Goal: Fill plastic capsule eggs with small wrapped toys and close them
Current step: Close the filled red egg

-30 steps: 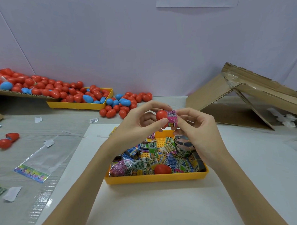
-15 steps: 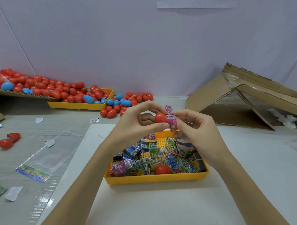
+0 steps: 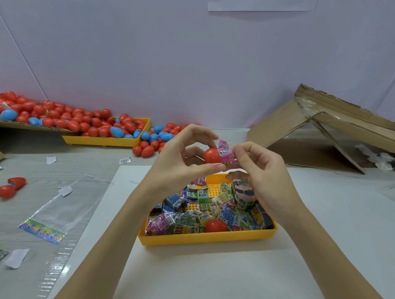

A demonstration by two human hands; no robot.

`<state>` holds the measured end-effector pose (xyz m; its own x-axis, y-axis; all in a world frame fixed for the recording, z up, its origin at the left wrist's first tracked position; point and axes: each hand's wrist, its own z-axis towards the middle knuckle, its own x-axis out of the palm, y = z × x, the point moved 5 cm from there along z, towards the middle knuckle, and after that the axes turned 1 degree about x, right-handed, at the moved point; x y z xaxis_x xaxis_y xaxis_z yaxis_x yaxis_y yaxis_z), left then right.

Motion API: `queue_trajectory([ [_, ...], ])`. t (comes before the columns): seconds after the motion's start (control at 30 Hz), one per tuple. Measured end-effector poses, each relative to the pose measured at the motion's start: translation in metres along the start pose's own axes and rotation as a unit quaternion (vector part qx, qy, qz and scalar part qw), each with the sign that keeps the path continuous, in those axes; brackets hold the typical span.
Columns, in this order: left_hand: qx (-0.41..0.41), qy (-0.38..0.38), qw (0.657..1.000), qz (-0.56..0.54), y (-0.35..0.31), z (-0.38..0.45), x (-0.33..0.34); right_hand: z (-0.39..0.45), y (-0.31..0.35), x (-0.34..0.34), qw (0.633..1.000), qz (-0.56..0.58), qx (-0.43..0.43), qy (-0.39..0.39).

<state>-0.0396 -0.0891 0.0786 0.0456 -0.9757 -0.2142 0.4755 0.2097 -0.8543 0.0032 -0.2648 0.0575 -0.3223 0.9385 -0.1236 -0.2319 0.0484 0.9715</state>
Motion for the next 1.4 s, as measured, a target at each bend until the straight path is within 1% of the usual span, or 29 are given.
queue_trajectory([
  [0.13, 0.016, 0.002, 1.0, 0.007, 0.0, 0.001, -0.001, -0.001, 0.001, 0.001, 1.0, -0.008, 0.002, 0.0],
  [0.37, 0.018, -0.002, 0.999, 0.043, -0.001, 0.001, 0.0, 0.0, 0.0, 0.002, 1.0, -0.012, 0.007, 0.018],
  [0.57, 0.008, -0.022, 0.999, 0.045, 0.001, 0.0, -0.003, 0.0, 0.007, 0.003, 0.998, -0.012, -0.054, 0.014],
  [0.67, 0.006, -0.019, 0.999, 0.038, 0.001, -0.001, -0.003, -0.001, 0.008, 0.005, 0.998, -0.014, -0.067, 0.007],
  [0.73, 0.005, -0.017, 0.999, 0.036, 0.0, -0.001, -0.002, -0.001, 0.007, 0.004, 0.998, -0.014, -0.062, 0.001],
  [0.83, 0.007, -0.02, 0.999, 0.039, 0.0, -0.002, -0.001, -0.001, 0.004, 0.003, 0.999, -0.011, -0.033, -0.002],
  [0.93, 0.007, -0.038, 0.999, 0.038, -0.001, -0.002, -0.002, -0.002, 0.005, 0.003, 1.0, 0.014, -0.012, 0.002],
  [1.07, -0.001, -0.073, 0.997, 0.015, 0.003, -0.001, -0.007, -0.005, 0.015, 0.004, 0.998, 0.001, -0.059, 0.01],
  [1.17, 0.01, -0.09, 0.996, 0.013, 0.002, -0.001, -0.007, -0.006, 0.014, 0.006, 0.998, -0.009, -0.07, 0.003],
  [1.4, 0.036, -0.11, 0.993, 0.005, 0.001, -0.002, -0.001, -0.006, 0.002, 0.007, 0.997, 0.08, -0.007, -0.004],
])
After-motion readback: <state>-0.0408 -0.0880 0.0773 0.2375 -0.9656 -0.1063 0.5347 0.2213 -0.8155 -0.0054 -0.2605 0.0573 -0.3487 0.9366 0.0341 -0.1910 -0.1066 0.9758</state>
